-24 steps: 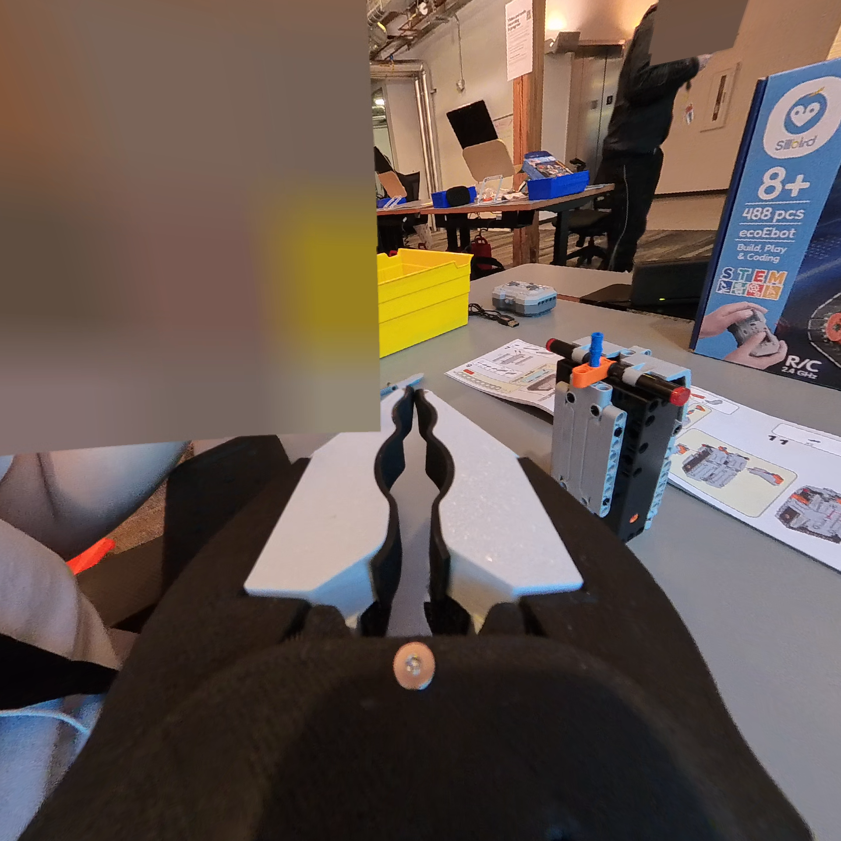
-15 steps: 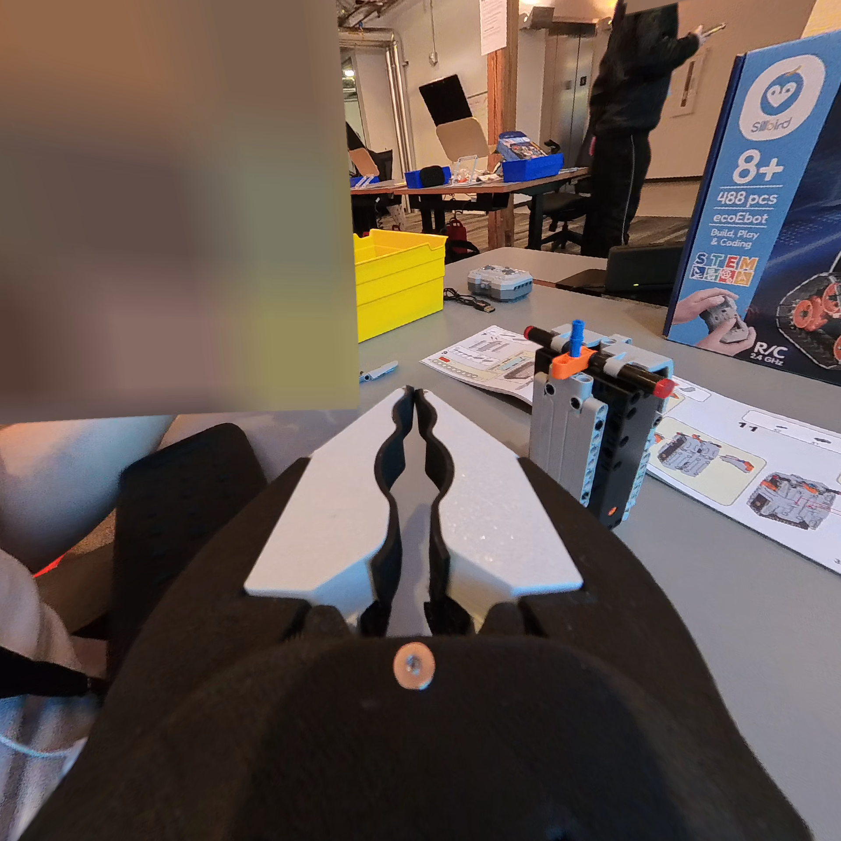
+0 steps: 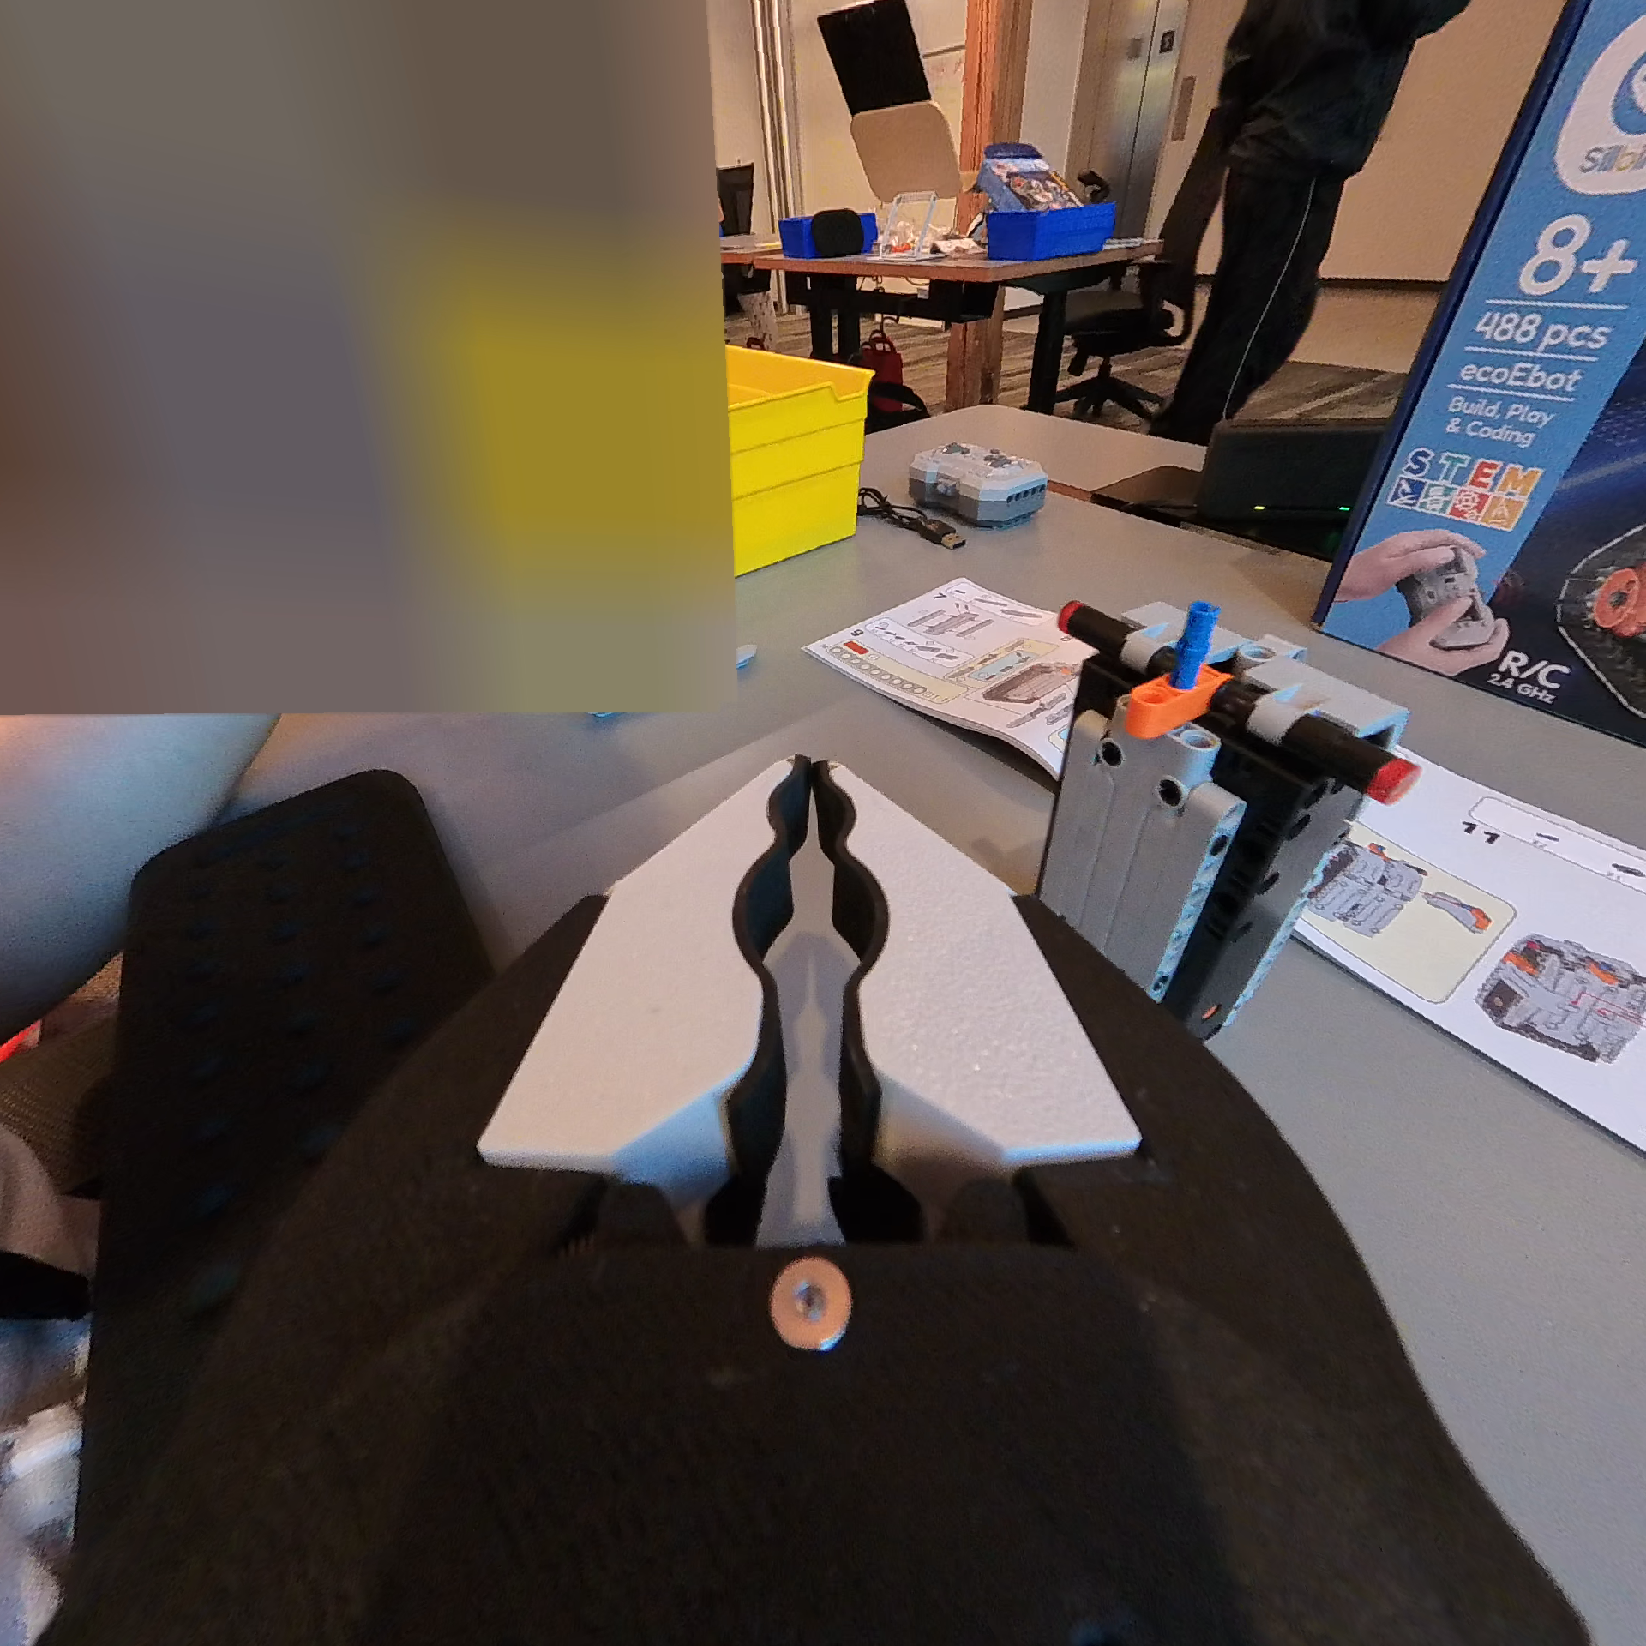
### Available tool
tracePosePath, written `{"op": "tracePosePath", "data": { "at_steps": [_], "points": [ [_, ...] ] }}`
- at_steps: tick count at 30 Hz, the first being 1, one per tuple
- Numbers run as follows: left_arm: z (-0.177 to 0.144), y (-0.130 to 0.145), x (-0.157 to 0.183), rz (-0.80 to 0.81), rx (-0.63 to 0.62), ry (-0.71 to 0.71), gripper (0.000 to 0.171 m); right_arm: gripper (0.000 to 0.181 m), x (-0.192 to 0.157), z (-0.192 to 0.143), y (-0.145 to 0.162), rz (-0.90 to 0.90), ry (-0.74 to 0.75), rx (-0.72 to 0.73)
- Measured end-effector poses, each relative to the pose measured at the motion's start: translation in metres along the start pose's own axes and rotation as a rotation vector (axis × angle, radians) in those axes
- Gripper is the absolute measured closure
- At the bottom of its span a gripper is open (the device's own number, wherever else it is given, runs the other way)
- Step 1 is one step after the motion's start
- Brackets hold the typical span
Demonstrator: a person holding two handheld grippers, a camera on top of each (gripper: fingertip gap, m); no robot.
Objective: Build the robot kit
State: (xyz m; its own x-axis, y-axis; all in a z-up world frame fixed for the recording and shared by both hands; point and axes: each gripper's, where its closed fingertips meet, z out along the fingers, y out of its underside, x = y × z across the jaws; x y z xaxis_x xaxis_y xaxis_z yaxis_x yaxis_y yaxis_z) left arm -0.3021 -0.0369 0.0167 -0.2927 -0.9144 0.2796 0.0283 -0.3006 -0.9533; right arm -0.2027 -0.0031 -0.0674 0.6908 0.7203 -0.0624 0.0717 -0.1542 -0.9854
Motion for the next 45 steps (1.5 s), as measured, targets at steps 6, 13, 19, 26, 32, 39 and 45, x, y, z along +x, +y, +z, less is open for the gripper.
{"op": "tracePosePath", "data": {
  "at_steps": [6, 13, 19, 26, 32, 39, 45],
  "points": [
    [-0.014, -0.026, 0.026, 0.003, 0.104, 0.131, 0.167, 0.181, -0.002, 0.000, 0.000, -0.001, -0.015, 0.004],
    [-0.021, -0.037, 0.028, 0.002, 0.044, 0.118, 0.167, 0.181, -0.007, -0.001, -0.001, -0.001, -0.039, 0.007],
    [-0.027, -0.048, 0.035, 0.003, 0.109, 0.178, 0.167, 0.181, -0.008, -0.006, -0.004, -0.004, -0.038, 0.026],
    [-0.022, -0.047, 0.031, -0.007, 0.086, 0.173, 0.167, 0.181, -0.009, -0.009, -0.006, 0.023, -0.055, 0.037],
    [-0.019, -0.049, 0.035, -0.011, 0.095, 0.214, 0.167, 0.181, -0.010, -0.011, -0.006, 0.047, -0.070, 0.038],
    [-0.013, -0.048, 0.034, -0.007, 0.076, 0.214, 0.167, 0.181, -0.009, -0.012, -0.007, 0.061, -0.073, 0.047],
    [-0.003, -0.042, 0.022, 0.012, 0.011, 0.104, 0.167, 0.181, -0.008, -0.011, -0.005, 0.070, -0.074, 0.033]
  ]
}}
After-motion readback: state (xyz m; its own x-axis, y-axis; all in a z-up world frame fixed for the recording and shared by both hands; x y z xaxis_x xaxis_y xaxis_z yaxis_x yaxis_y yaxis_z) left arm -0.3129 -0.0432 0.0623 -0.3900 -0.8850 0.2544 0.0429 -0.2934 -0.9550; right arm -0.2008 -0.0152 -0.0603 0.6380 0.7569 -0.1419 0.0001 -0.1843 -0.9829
